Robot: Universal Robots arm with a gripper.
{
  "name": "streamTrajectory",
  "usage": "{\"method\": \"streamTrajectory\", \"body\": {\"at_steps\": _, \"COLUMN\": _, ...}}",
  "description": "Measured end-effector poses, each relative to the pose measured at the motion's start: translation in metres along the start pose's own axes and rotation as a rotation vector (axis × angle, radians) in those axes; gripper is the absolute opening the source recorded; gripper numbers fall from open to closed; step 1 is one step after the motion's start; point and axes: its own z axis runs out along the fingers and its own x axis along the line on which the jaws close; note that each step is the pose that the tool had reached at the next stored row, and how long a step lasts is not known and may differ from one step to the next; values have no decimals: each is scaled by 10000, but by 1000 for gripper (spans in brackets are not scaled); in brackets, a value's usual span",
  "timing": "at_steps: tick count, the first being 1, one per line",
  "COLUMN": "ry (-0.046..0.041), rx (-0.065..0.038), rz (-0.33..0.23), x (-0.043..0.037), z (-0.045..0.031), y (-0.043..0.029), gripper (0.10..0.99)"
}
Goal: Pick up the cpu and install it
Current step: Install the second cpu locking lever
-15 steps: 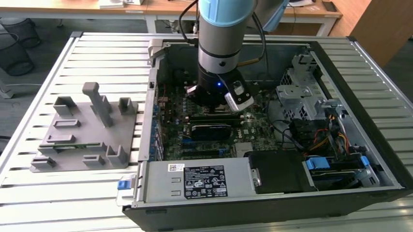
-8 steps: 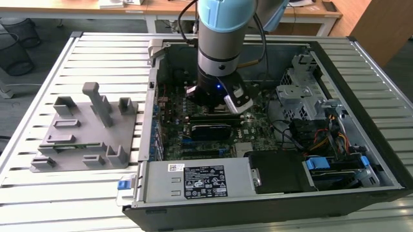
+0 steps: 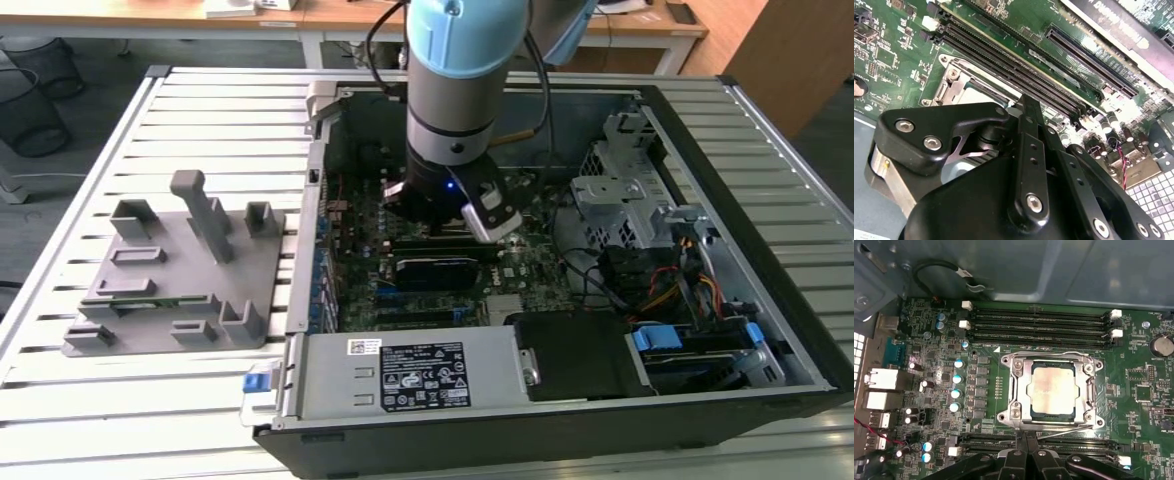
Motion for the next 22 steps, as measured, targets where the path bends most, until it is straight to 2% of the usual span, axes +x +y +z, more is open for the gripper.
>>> {"method": "streamTrajectory", "body": {"at_steps": 5, "ry": -6, "rx": -105, "rz": 0, "x": 1, "z": 28, "y": -15, "gripper": 106}}
{"method": "streamTrajectory", "body": {"at_steps": 14, "ry": 11, "rx": -171, "rz": 5, "x": 9, "z": 107, "y": -56, "gripper": 106}}
{"method": "streamTrajectory", "body": {"at_steps": 17, "ry": 5, "rx": -292, "rz": 4, "x": 20, "z": 108, "y": -90, "gripper": 106}}
{"method": "streamTrajectory", "body": {"at_steps": 22, "ry": -9, "rx": -621, "rz": 7, "x": 38, "z": 104, "y": -139, "gripper": 106}}
